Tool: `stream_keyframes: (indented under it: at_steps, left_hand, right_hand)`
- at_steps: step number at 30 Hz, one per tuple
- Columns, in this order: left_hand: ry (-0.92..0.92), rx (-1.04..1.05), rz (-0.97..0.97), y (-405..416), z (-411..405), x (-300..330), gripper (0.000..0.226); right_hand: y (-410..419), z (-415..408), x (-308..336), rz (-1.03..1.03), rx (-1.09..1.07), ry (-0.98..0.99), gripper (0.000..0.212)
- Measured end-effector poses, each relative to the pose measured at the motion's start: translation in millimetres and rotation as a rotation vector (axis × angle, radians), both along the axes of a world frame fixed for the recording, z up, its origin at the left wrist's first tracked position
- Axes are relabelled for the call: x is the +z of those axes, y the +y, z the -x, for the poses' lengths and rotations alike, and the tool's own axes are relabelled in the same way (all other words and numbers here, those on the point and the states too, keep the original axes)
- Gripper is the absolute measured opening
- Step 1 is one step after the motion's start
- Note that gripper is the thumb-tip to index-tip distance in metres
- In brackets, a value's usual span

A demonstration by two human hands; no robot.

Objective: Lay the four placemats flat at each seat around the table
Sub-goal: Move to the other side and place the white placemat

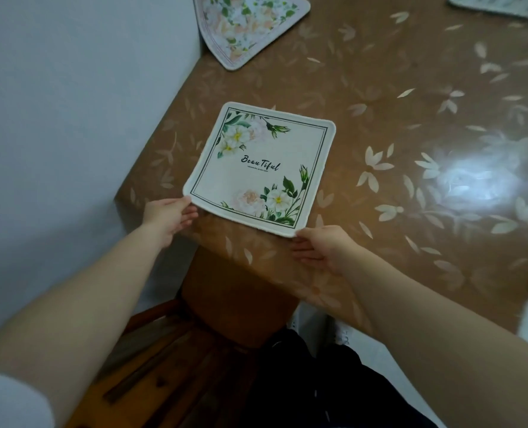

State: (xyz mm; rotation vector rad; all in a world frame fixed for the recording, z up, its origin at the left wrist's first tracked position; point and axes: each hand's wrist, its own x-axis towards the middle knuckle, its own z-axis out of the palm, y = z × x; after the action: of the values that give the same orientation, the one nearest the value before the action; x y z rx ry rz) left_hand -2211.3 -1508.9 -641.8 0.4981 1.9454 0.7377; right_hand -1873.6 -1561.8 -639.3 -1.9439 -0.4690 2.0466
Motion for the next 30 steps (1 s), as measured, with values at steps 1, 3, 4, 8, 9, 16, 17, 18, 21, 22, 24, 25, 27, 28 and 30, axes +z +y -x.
stream_keyframes:
  at_steps: [1,3,4,8,9,16,17,18,21,22,24,25,27,28,30]
  left_hand:
    - [-0.002,-0.003,0.0,-1.1,2.3,-1.3,0.021]
    - [-0.004,-0.015,-0.001,-0.4,7.1,-3.6,0.019]
    - [-0.004,-0.025,0.002,0.2,9.4,-4.8,0.018]
    - [-0.031,-0.052,0.007,-1.8,21.0,-11.0,0.015]
    - [-0.039,-0.055,0.005,-2.6,23.4,-12.5,0.015]
    - [-0.078,-0.107,0.014,-2.9,39.7,-17.5,0.015]
    - [-0.079,-0.111,0.016,-3.1,40.8,-17.6,0.015]
    - [-0.08,-0.113,0.018,-3.5,41.4,-17.7,0.015]
    - [-0.073,-0.127,0.037,-5.7,41.7,-17.4,0.015]
    - [-0.07,-0.133,0.046,-6.7,41.8,-17.6,0.016]
    - [-0.069,-0.143,0.064,-10.0,41.8,-18.2,0.015]
    - [-0.073,-0.145,0.069,-11.6,41.8,-18.5,0.015]
    - [-0.075,-0.138,0.072,-14.2,41.8,-18.9,0.015]
    - [-0.076,-0.136,0.071,-15.3,41.7,-18.7,0.016]
    - [-0.077,-0.14,0.068,-17.0,41.2,-17.3,0.017]
  right_hand:
    - [-3.7,1.2,-0.1,0.004,0.004,-0.004,0.024]
    - [-9.4,6.2,-0.3,0.004,0.008,-0.008,0.024]
    - [-12.3,9.4,-0.7,0.002,0.004,-0.013,0.024]
    - [-23.0,25.5,-4.4,0.006,-0.019,-0.049,0.024]
    - [-25.2,28.5,-5.2,0.014,-0.029,-0.06,0.024]
    - [-41.7,44.4,-4.8,0.035,-0.082,-0.121,0.022]
    - [-42.5,46.0,-4.5,0.036,-0.093,-0.123,0.022]
    - [-43.1,47.4,-3.8,0.04,-0.101,-0.123,0.022]
    - [-45.2,48.1,0.0,0.044,-0.102,-0.136,0.021]
    - [-46.0,47.6,1.2,0.043,-0.099,-0.142,0.021]
    - [-47.6,46.2,3.8,0.039,-0.095,-0.151,0.02]
    - [-48.1,45.8,4.9,0.037,-0.089,-0.157,0.021]
    - [-49.2,45.6,7.0,0.033,-0.08,-0.167,0.021]
    - [-50.0,45.7,7.5,0.033,-0.08,-0.171,0.02]
    - [-51.1,45.6,8.3,0.034,-0.078,-0.173,0.02]
